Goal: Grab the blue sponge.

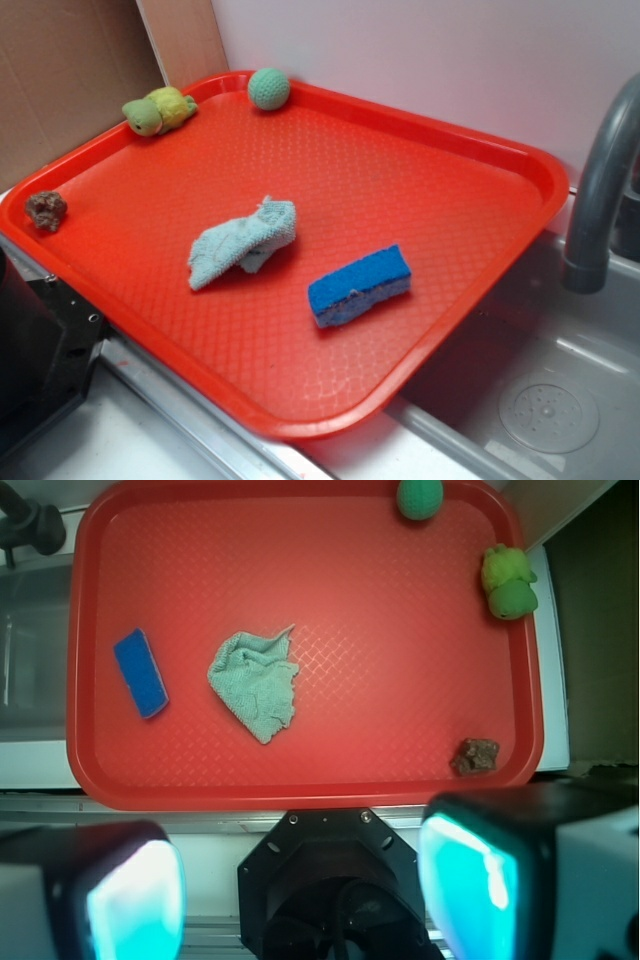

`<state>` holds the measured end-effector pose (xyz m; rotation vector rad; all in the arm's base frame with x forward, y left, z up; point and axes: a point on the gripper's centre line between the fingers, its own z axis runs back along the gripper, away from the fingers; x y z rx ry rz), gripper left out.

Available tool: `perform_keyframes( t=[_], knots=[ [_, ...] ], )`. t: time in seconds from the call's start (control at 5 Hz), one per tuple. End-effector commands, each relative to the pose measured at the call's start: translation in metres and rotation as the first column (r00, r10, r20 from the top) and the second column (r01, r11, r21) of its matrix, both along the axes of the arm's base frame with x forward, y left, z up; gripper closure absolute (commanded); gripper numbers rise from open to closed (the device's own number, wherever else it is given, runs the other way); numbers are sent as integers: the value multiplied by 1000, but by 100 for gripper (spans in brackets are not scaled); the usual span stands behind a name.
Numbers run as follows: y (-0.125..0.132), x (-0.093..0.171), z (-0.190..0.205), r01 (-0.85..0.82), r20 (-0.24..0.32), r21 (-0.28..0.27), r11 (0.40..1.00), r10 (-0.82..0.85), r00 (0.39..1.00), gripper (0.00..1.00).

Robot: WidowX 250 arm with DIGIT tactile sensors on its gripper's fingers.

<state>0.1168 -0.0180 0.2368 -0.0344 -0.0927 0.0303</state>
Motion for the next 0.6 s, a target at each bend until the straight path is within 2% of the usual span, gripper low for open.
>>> perform_keyframes(
  t=[0.0, 0.2, 0.4],
  knots=[
    [0, 0, 0, 0, 0, 0, 1000, 0, 1000, 0],
    [-48, 33, -45, 100, -38, 135, 986, -96, 995, 0],
    [-86, 67, -71, 130, 12, 161, 978, -133, 991, 0]
  ],
)
